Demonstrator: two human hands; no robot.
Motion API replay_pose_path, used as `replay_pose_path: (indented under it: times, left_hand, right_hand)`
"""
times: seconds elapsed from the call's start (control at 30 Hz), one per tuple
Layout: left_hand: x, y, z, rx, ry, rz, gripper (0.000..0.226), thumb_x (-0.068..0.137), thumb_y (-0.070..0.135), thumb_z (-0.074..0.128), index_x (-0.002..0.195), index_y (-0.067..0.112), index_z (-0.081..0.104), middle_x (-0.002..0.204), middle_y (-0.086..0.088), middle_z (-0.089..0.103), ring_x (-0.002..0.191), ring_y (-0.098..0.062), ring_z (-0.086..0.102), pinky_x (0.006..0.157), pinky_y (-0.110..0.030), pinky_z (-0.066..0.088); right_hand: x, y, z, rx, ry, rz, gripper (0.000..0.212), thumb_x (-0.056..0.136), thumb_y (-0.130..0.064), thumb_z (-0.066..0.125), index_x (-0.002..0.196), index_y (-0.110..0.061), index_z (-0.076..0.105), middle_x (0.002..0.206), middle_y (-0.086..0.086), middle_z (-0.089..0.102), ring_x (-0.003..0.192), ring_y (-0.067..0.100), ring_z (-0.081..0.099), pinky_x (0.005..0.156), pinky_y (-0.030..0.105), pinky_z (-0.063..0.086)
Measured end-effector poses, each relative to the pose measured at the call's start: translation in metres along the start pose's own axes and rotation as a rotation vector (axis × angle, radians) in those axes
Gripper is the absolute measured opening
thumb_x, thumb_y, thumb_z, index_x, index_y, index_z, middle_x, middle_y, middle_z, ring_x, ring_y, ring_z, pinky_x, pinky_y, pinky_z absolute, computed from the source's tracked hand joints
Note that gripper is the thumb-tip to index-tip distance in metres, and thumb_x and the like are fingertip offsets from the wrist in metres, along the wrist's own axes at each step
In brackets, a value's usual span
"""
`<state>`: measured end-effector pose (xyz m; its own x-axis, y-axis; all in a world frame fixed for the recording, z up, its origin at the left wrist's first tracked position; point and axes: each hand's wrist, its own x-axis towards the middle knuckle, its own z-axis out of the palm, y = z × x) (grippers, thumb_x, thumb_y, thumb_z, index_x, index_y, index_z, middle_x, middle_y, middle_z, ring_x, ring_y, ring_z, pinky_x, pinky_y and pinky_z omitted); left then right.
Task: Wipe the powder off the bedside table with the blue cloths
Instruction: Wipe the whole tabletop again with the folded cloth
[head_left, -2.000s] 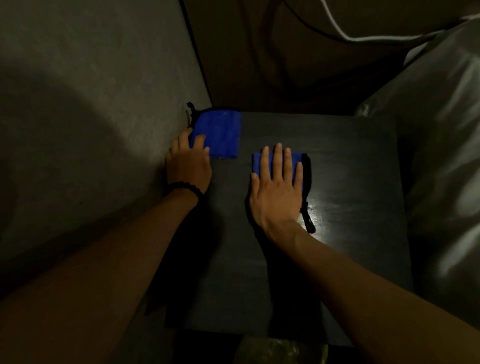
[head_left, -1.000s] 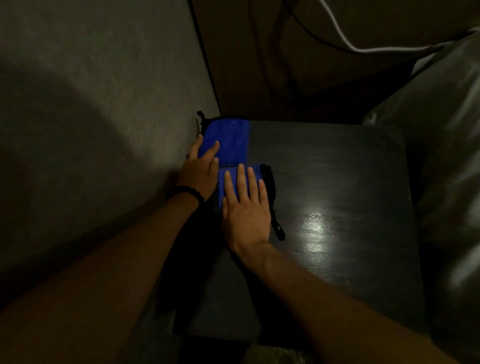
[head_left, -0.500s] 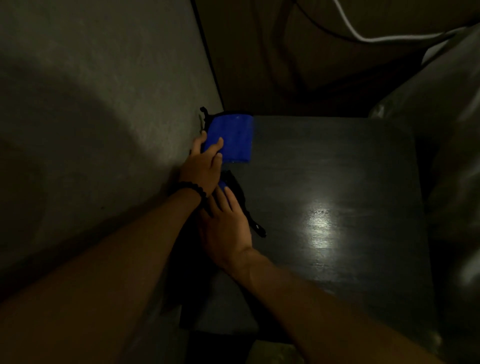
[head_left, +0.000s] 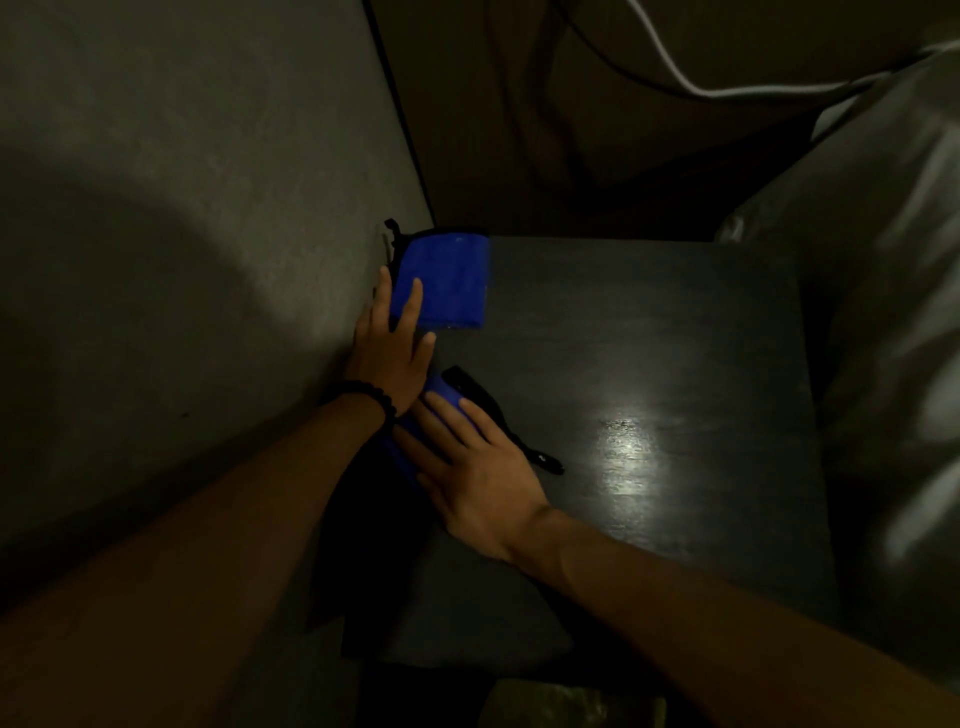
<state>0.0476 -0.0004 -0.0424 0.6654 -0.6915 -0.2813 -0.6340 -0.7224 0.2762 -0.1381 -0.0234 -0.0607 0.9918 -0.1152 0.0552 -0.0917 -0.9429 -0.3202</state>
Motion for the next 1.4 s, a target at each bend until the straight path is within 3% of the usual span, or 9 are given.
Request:
replay_pose_path:
  times: [0.27,0.57,0.9,1.07,1.4]
  left_hand:
    - [-0.007,-0.001,0.014,-0.164,0.081,-0.009,0.061,0.102,0.036,0.034,0.153,0.033,-0.001,0.162,-0.004,-0.017,0.148,-0.029,0.002,0.117,-0.040,0.008]
    - [-0.006,-0.006,0.019,-0.210,0.092,0.005,0.060,0.102,0.039,0.034,0.153,0.037,0.001,0.162,-0.001,-0.016,0.149,-0.028,0.003,0.117,-0.043,0.013]
    - [-0.006,-0.001,0.021,-0.098,0.109,-0.019,0.060,0.101,0.044,0.029,0.154,0.033,0.004,0.163,-0.007,-0.010,0.148,-0.035,0.006,0.118,-0.053,0.016]
    - [-0.010,0.004,0.018,-0.015,0.142,-0.025,0.059,0.101,0.043,0.026,0.154,0.029,0.005,0.163,-0.010,-0.007,0.147,-0.036,0.008,0.117,-0.049,0.011]
    - [-0.010,0.010,0.019,0.063,0.095,-0.114,0.061,0.101,0.045,0.027,0.152,0.034,-0.005,0.163,-0.006,-0.010,0.143,-0.038,0.019,0.112,-0.053,0.024]
  right_hand:
    - [-0.024,0.016,-0.011,-0.044,-0.110,0.026,0.058,0.106,-0.036,0.033,0.162,-0.025,0.022,0.171,0.005,0.011,0.157,0.024,0.004,0.126,0.043,0.003]
    - [-0.048,0.035,-0.017,-0.083,-0.168,0.086,0.059,0.106,-0.039,0.031,0.163,-0.025,0.018,0.171,0.007,0.007,0.157,0.024,0.002,0.126,0.044,0.005]
    - [-0.063,0.054,-0.026,-0.109,-0.158,0.124,0.060,0.106,-0.040,0.031,0.162,-0.025,0.018,0.170,0.008,0.011,0.157,0.024,0.006,0.126,0.043,0.005]
    - [-0.068,0.063,-0.027,-0.134,-0.151,0.152,0.060,0.106,-0.040,0.028,0.163,-0.024,0.016,0.170,0.009,0.011,0.157,0.024,0.006,0.126,0.044,0.008]
    - [-0.079,0.084,-0.040,-0.171,-0.180,0.201,0.060,0.107,-0.041,0.021,0.163,-0.026,0.009,0.171,0.006,0.003,0.157,0.023,0.000,0.126,0.041,-0.002]
